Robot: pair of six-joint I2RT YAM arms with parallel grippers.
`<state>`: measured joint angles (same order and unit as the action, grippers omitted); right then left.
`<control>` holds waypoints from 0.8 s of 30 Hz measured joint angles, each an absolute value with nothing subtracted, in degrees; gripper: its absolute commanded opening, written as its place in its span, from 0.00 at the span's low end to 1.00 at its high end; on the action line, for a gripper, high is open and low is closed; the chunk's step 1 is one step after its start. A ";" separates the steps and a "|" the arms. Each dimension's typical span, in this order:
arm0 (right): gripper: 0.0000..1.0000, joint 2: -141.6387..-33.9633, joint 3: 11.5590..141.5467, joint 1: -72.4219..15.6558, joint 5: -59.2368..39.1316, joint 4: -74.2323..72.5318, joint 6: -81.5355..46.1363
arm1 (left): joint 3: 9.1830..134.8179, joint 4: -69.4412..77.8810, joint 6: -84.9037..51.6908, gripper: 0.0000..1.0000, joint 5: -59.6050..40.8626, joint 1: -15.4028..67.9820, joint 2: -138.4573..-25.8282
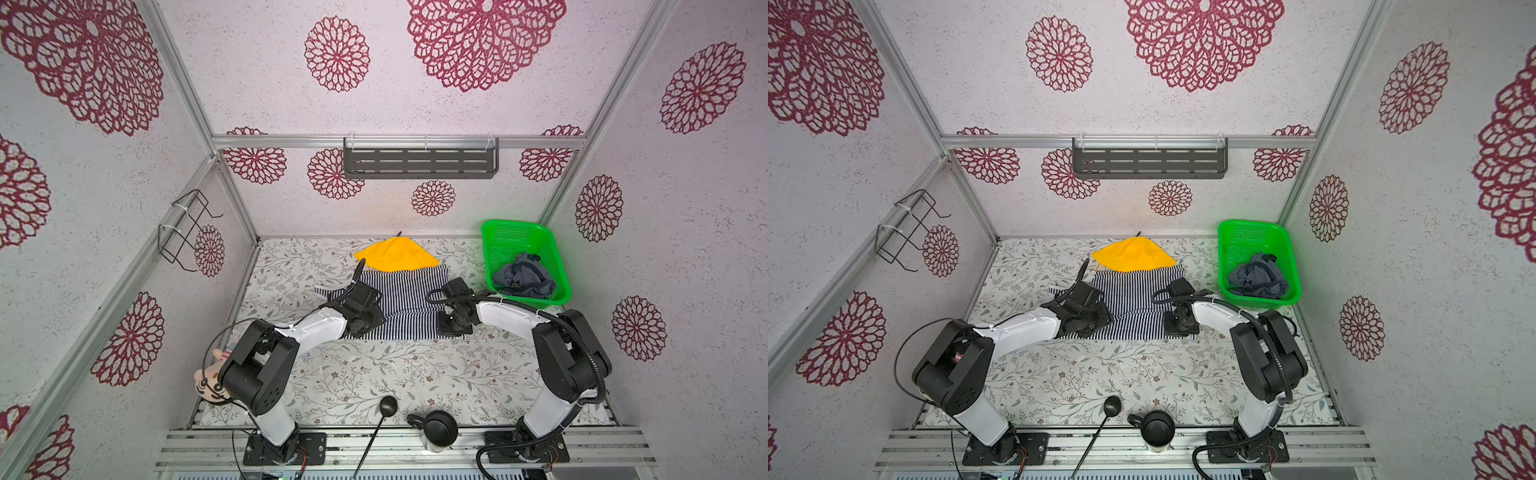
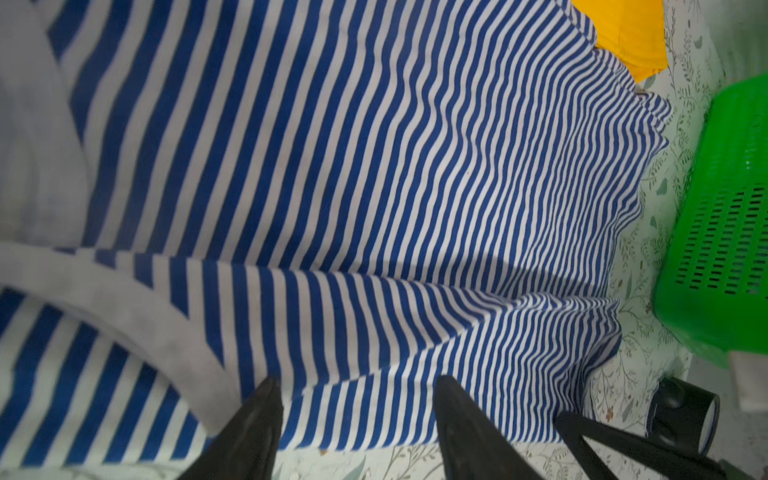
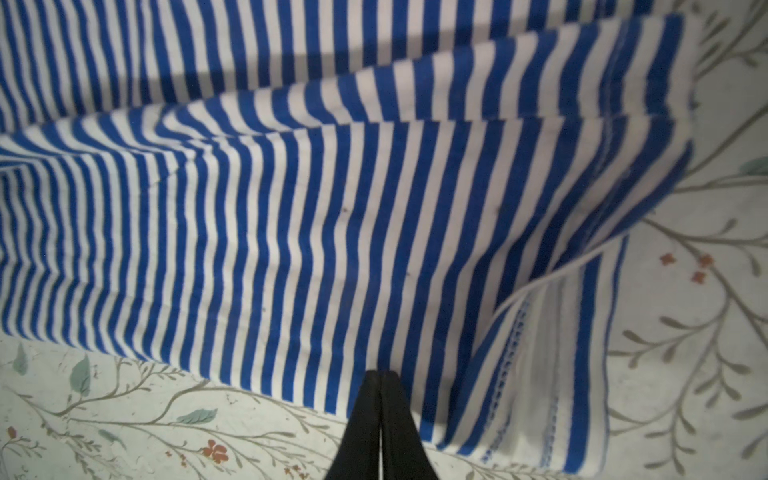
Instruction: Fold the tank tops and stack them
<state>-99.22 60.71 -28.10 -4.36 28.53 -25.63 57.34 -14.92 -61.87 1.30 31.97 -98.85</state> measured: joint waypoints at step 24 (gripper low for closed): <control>0.07 -95.88 56.23 -22.02 3.01 33.89 -23.59 | 64.66 -10.85 -57.43 0.59 2.50 24.53 -110.04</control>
<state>-95.88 56.23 -22.02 3.01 33.89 -23.59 64.66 -10.85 -57.43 2.50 24.53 -110.04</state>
